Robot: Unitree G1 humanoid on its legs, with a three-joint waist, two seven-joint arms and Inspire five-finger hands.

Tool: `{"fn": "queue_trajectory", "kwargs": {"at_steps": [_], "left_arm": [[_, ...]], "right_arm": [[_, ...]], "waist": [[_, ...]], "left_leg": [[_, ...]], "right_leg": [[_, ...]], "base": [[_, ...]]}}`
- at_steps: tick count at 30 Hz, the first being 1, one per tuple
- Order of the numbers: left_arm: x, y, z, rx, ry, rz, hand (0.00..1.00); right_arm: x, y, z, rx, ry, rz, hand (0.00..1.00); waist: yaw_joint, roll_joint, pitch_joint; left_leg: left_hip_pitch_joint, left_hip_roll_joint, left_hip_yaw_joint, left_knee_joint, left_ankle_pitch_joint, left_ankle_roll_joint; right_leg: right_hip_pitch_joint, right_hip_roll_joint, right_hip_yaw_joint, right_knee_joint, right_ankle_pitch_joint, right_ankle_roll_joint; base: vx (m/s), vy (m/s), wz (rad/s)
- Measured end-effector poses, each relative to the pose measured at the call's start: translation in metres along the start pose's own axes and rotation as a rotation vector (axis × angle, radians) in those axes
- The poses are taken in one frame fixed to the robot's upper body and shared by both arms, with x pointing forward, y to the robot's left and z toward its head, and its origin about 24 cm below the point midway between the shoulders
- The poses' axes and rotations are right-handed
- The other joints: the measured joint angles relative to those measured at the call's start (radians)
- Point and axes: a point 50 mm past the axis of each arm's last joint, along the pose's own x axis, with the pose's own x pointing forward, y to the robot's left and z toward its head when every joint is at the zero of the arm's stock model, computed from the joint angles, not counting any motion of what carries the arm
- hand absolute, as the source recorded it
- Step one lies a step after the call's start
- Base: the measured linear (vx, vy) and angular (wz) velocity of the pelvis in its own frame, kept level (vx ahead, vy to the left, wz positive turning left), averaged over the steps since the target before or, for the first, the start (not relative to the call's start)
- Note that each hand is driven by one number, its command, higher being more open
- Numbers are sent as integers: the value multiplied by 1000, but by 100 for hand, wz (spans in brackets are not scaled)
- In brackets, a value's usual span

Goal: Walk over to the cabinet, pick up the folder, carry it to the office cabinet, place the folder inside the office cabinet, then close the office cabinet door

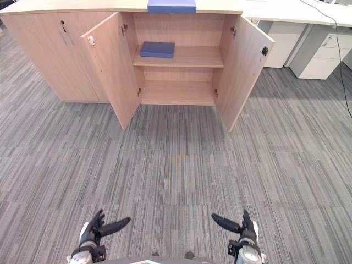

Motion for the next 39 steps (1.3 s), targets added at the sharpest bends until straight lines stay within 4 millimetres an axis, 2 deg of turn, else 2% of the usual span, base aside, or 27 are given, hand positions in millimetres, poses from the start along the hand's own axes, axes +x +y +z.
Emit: {"fn": "queue_trajectory", "kwargs": {"at_steps": [4, 9, 14, 16, 20, 23, 24, 25, 27, 29, 31, 32, 33, 34, 35, 36, 37, 38, 39], "left_arm": [[-1, -3, 2, -15, -17, -12, 100], [-8, -3, -3, -17, -15, -23, 100], [-9, -8, 5, -36, -51, -42, 100], [-9, -12, 6, -55, -60, -44, 100], [-10, -18, 6, -88, -60, -47, 100], [-12, -15, 3, -92, -51, -32, 100], [-13, -14, 1, -91, -46, -30, 100], [-13, -13, 1, -88, -45, -25, 100], [-12, -8, 3, -70, -51, -20, 100], [-11, -4, 6, -55, -56, -6, 100], [-6, -7, 13, -45, -76, -10, 100], [-2, -10, 21, -48, -97, -21, 100], [2, -16, 29, -57, -119, -30, 100], [4, -20, 35, -57, -136, -40, 100], [6, -20, 39, -55, -148, -42, 100], [5, -20, 36, -56, -141, -41, 100], [6, -26, 35, -72, -131, -49, 100], [8, -32, 37, -78, -136, -65, 100], [8, -37, 38, -75, -139, -83, 100]], "right_arm": [[2, 8, 13, -65, -56, 47, 100], [0, 13, 12, -116, -61, 74, 100], [2, 14, 22, -115, -100, 75, 100], [4, 16, 29, -129, -121, 82, 100], [8, 16, 39, -128, -149, 67, 100], [10, 13, 37, -127, -131, 50, 100], [10, 10, 33, -125, -115, 41, 100], [10, 10, 31, -116, -106, 38, 100], [7, 10, 25, -116, -89, 42, 100], [6, 9, 21, -102, -74, 42, 100], [7, 11, 25, -110, -85, 48, 100], [8, 12, 28, -112, -96, 51, 100], [10, 12, 33, -120, -109, 54, 100], [10, 13, 35, -128, -116, 60, 100], [9, 15, 34, -134, -120, 68, 100], [7, 14, 31, -143, -115, 72, 100], [9, 12, 34, -150, -120, 66, 100], [13, 18, 46, -139, -152, 73, 100], [12, 19, 50, -134, -167, 77, 100]], "waist": [[-2, -1, 18], [-6, 3, 23], [0, 5, 49], [7, 11, 53], [8, 35, 69], [12, 41, 74], [10, 40, 75], [7, 42, 85], [1, 34, 100], [-4, 35, 111], [-13, 45, 133], [-20, 59, 143], [-24, 81, 155], [-26, 81, 162], [-26, 69, 165], [-36, 52, 160], [-39, 81, 165], [-58, 96, 172], [-59, 93, 174]], "left_leg": [[14, 0, 4, -14, -5, -8], [25, 0, 12, -13, -12, -18], [1, 1, 32, 43, -42, -46], [-51, 5, 54, 112, -77, -35], [-126, 15, 75, 215, -141, 10], [-153, 11, 98, 283, -203, 32], [-143, -1, 100, 291, -230, 57], [-128, -7, 96, 290, -240, 64], [-96, -19, 71, 290, -253, 81], [-46, -20, 34, 274, -275, 94], [-8, -3, 10, 252, -275, 80], [18, 22, -20, 221, -276, 72], [54, 57, -45, 178, -273, 51], [82, 73, -55, 151, -268, 26], [114, 76, -63, 141, -277, 1], [161, 77, -76, 142, -304, -44], [176, 100, -80, 152, -310, -57], [143, 128, -77, 221, -271, -123], [125, 129, -66, 291, -217, -135]], "right_leg": [[12, -1, -2, -11, 0, 0], [22, -1, 0, -12, 0, 1], [14, -5, 19, 0, -2, 4], [-15, -6, 35, 5, -5, 9], [-68, -3, 57, 46, -31, 31], [-147, -17, 70, 221, -125, 54], [-197, -33, 62, 349, -167, 68], [-267, -50, 32, 515, -171, 67], [-349, -77, -6, 703, -183, 51], [-405, -100, -69, 708, -229, 37], [-437, -98, -122, 614, -227, 35], [-477, -80, -156, 519, -203, 32], [-516, -48, -180, 401, -135, 30], [-533, -29, -180, 298, -60, 25], [-536, -17, -169, 190, 35, 16], [-529, -24, -148, 150, 241, -38], [-534, -8, -167, 205, 233, -58], [-557, -7, -185, 293, 165, -80], [-548, -11, -191, 332, 113, -80]], "base": [[38, 17, 1], [25, 0, -2], [-17, -7, -8], [-44, -12, -25], [-28, 22, -19], [-20, 65, -17], [40, 97, -7], [72, 98, 3], [195, 73, 29], [327, 44, 43], [420, -18, 48], [604, -79, 68], [543, -93, 74], [625, -132, 61], [697, -177, 61], [735, -203, 47], [679, -201, 41], [508, -162, 20], [755, -267, 25]]}}
